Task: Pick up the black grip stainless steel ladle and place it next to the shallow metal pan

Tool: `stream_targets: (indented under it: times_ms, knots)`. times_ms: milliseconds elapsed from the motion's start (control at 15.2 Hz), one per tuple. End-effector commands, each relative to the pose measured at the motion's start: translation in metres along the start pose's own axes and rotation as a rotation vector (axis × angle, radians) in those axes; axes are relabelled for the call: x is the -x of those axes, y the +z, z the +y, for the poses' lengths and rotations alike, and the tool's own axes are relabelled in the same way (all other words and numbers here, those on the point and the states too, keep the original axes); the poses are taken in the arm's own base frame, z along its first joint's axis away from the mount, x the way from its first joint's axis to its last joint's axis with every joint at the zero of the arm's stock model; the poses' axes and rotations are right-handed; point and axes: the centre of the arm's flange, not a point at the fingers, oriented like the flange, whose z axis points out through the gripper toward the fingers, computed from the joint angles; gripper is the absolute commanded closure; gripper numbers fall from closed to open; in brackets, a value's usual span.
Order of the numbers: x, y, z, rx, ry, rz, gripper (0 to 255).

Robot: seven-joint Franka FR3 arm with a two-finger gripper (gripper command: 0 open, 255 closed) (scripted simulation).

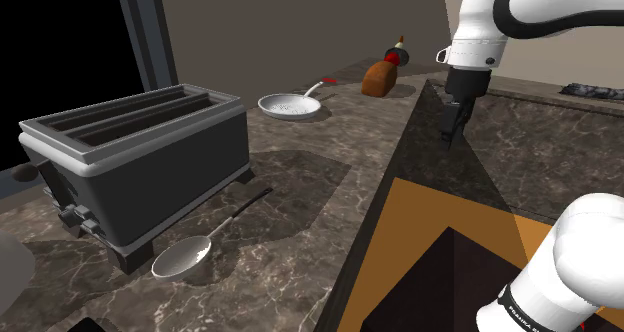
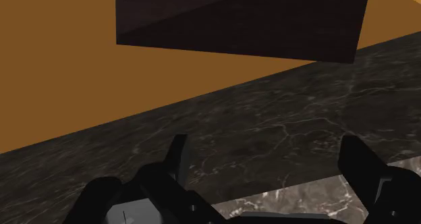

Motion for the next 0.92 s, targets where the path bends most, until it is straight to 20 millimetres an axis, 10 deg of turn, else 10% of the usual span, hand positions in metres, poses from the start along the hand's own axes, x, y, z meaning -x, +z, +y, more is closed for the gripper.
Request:
stream_targets:
  times_ms: [0,858]
  knots:
    - [0.0,0.0,0.0,0.0,0.0,0.0,0]
    - [-0.001,0.032,-0.161,-0.048,0.415,0.048,0]
